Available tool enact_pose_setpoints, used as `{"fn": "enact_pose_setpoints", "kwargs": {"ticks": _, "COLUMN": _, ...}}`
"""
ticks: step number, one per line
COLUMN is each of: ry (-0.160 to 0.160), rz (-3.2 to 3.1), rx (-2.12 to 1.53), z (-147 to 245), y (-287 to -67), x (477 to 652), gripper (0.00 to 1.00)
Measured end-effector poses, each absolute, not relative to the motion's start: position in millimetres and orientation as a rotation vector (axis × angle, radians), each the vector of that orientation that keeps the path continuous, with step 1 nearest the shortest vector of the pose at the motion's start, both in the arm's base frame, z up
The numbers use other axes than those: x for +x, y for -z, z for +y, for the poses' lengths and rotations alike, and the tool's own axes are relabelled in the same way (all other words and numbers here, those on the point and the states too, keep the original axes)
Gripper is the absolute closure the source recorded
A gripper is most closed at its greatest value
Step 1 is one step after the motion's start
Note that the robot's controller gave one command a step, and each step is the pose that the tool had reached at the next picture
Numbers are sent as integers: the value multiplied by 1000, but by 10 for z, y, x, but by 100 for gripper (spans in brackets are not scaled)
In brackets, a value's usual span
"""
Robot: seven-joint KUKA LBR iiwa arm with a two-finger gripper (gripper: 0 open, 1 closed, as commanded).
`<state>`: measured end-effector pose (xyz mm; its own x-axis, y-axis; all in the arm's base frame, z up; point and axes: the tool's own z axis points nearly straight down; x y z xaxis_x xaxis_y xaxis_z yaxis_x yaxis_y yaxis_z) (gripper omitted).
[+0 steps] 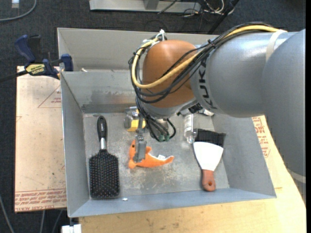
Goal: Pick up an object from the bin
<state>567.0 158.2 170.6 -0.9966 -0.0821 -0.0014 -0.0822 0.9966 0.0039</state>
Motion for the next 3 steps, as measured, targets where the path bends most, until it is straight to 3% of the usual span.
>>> {"fn": "enact_pose_setpoints", "kwargs": {"ticks": 1, "ry": 0, "rz": 3130, "rx": -261, "z": 1225, "y": -1500, "x": 5510, "gripper": 0}}
{"fn": "enact_pose_setpoints", "kwargs": {"ticks": 2, "ry": -5, "rz": 3137, "rx": -140, "z": 1165, "y": -1226, "x": 5554, "gripper": 0}}
{"fn": "enact_pose_setpoints", "kwargs": {"ticks": 3, "ry": -5, "rz": 3112, "rx": -381, "z": 962, "y": -720, "x": 5652, "gripper": 100}}
